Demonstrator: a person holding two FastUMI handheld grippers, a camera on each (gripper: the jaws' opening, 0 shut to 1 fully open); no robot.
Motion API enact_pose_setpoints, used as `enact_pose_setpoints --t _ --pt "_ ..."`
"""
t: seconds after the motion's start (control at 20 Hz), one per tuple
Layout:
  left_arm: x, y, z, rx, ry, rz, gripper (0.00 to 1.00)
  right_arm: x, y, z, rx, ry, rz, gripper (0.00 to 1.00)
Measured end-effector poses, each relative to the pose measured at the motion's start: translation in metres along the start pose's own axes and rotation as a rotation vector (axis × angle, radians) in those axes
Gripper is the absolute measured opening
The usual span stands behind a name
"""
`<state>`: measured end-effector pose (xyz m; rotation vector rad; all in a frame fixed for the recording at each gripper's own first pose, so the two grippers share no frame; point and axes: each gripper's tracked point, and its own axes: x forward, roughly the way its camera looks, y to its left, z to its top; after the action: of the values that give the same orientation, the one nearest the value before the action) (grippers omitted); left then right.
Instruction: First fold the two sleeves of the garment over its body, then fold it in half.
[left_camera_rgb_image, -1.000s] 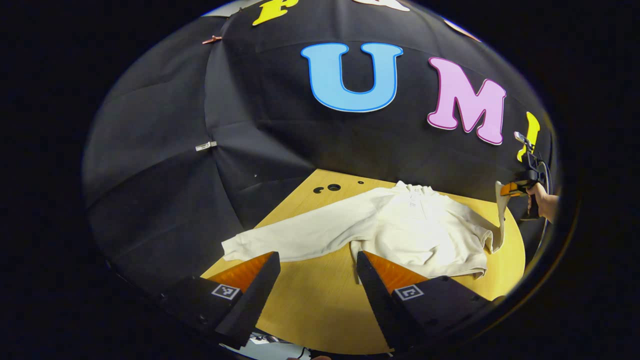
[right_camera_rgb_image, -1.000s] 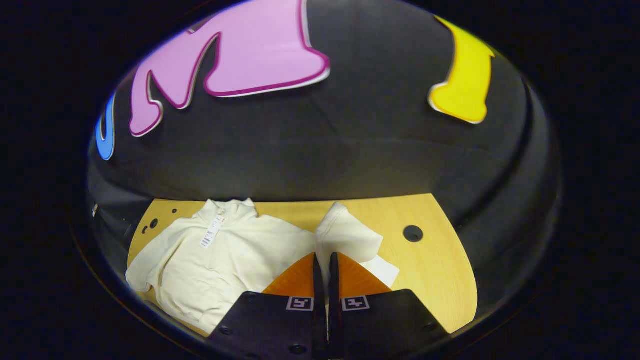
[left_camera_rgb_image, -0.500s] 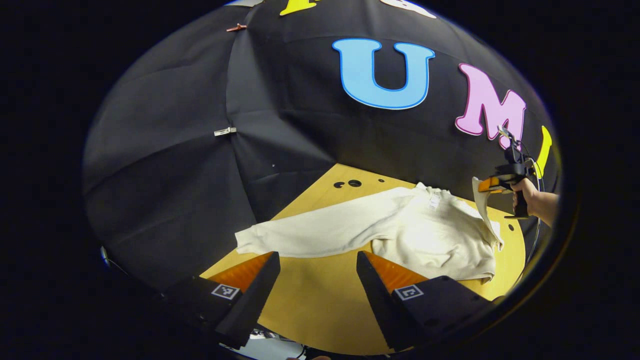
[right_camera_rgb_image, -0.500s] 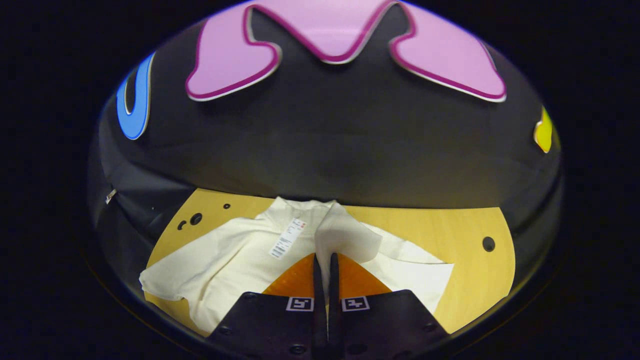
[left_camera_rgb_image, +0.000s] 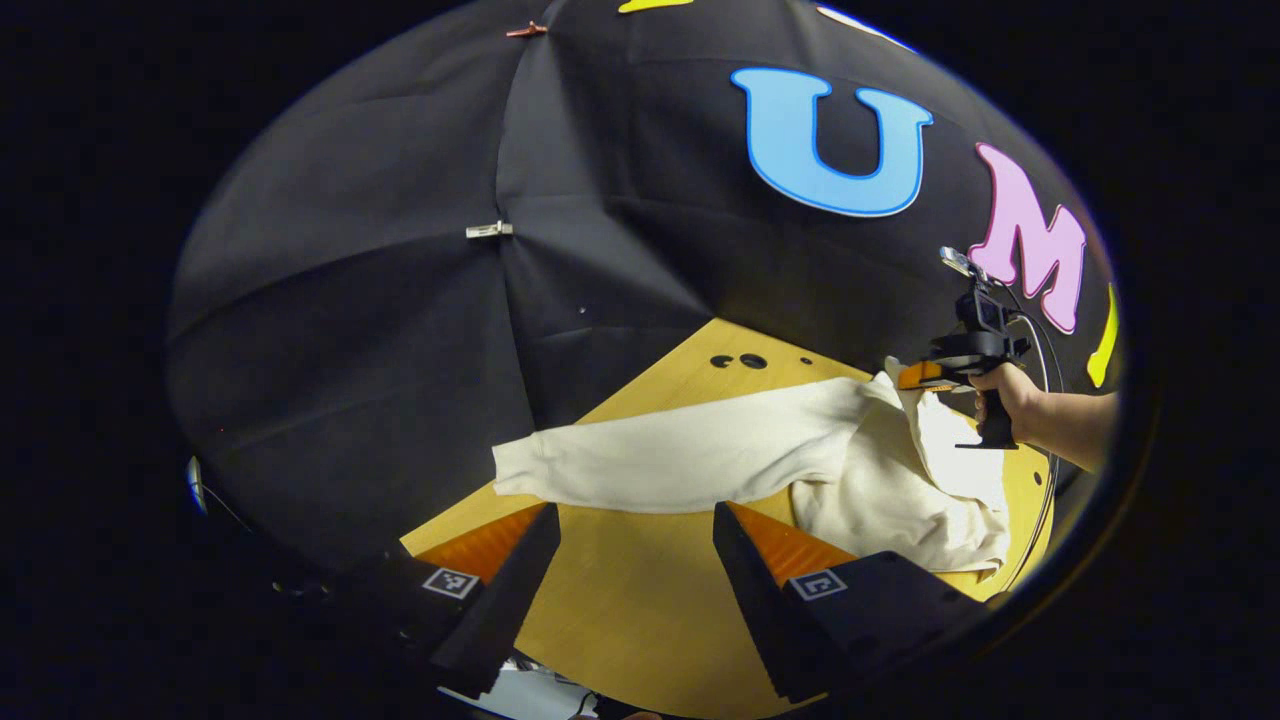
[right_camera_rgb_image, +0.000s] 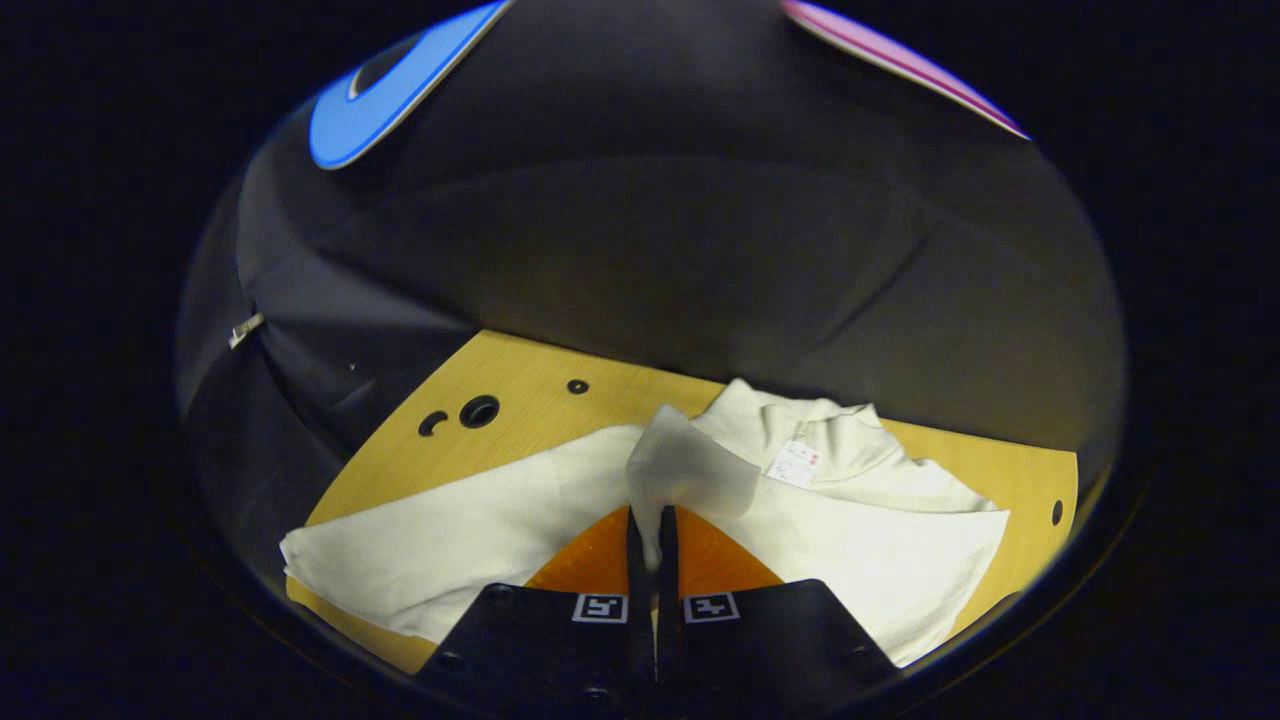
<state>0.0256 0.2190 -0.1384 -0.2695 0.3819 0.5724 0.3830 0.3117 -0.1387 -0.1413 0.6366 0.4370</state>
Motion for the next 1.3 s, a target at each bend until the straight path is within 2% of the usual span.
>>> enact_pose_setpoints --t 0.1,0.15,0.2,0.25,0.35,0.5,0.55,0.75,0.95,1.1,1.2,1.25,1.3 --pt "0.007 0.003 0.001 -0.012 -0.012 0.005 0.97 0.02 0.016 -0.012 -0.098 0.008 -0.055 0.06" --pt "0.01 0.005 0.0 -0.015 -0.014 0.011 0.96 0.028 0.025 -0.015 -0.145 0.005 -0.064 0.21" --pt "0.013 0.007 -0.004 -0.021 -0.007 0.017 0.96 0.032 0.038 -0.016 -0.165 -0.001 -0.054 0.11" --pt "0.017 0.009 -0.007 -0.032 0.002 0.02 0.97 0.035 0.051 -0.017 -0.157 -0.002 -0.038 0.2" --pt "0.024 0.009 -0.01 -0.065 0.01 0.022 0.96 0.034 0.07 -0.019 -0.142 -0.001 -0.012 0.27" --pt "0.04 0.022 -0.005 -0.098 -0.009 0.066 0.96 0.024 0.085 -0.015 -0.154 -0.043 0.012 0.92" --pt "0.047 0.027 -0.001 -0.107 -0.02 0.079 0.96 0.018 0.082 -0.013 -0.154 -0.062 0.006 0.99" --pt "0.08 0.058 0.008 -0.132 -0.044 0.142 0.96 -0.019 0.052 -0.016 -0.078 -0.122 -0.047 0.98" --pt "0.119 0.093 0.007 -0.163 -0.015 0.215 0.96 -0.061 -0.001 -0.03 -0.037 -0.149 -0.125 0.98" --pt "0.142 0.1 0.0 -0.188 0.018 0.221 0.97 -0.09 -0.044 -0.041 -0.002 -0.159 -0.18 0.98" --pt "0.155 0.102 -0.007 -0.162 0.041 0.228 0.96 -0.111 -0.076 -0.049 0.018 -0.162 -0.224 0.98" --pt "0.164 0.101 -0.012 -0.141 0.054 0.232 0.92 -0.123 -0.09 -0.052 0.03 -0.168 -0.245 0.98" --pt "0.171 0.101 -0.016 -0.133 0.062 0.237 0.96 -0.134 -0.104 -0.055 0.044 -0.171 -0.265 0.98"
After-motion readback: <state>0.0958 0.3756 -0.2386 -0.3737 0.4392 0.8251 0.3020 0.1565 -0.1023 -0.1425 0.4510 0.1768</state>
